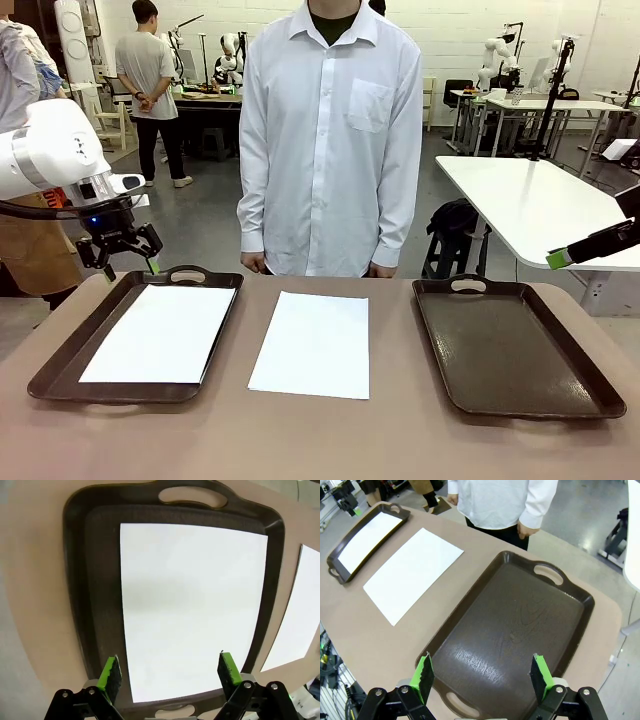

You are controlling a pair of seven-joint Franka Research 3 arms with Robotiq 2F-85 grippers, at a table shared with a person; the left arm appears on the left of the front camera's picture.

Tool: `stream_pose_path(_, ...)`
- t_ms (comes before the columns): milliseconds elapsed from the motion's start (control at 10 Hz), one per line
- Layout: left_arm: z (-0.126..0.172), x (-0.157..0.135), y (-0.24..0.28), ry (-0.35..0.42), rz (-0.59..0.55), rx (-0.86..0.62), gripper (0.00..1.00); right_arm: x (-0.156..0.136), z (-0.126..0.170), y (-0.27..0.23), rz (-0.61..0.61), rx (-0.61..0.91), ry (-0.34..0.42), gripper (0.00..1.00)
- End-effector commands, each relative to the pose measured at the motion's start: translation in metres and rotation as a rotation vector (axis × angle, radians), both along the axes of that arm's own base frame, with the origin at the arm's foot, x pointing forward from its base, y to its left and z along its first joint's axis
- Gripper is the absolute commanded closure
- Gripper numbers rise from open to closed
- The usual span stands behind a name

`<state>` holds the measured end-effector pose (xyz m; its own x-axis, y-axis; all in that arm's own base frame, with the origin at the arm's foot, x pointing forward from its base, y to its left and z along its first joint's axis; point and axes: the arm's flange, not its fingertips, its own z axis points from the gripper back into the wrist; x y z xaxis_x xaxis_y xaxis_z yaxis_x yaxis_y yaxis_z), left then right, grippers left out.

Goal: Sort the A4 documents.
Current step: Place the A4 Paper in the designated Handle tray.

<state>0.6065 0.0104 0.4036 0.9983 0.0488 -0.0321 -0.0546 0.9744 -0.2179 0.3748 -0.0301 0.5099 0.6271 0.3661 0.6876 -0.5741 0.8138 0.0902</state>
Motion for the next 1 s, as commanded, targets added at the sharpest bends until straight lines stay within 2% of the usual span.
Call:
stream_pose_path(0,-0.002,-0.018,-0.002,-0.002,0.057,0.090,0.00,0.002,-0.003,-0.001,0.012,0.013,-0.001,0.00)
stream_pose_path(200,-0.003,-0.021,-0.006,-0.023,0.056,-0.017,0.00,0.002,-0.003,-0.001,0.012,0.013,-0.001,0.00)
stream_pose_path(300,0.002,-0.010,0.002,-0.001,0.024,0.033,0.00,0.002,-0.003,-0.001,0.012,0.013,-0.001,0.00)
stream_pose_path(900,0.002,-0.010,0.002,-0.001,0.024,0.033,0.00,0.002,-0.003,-0.001,0.012,0.013,-0.001,0.00)
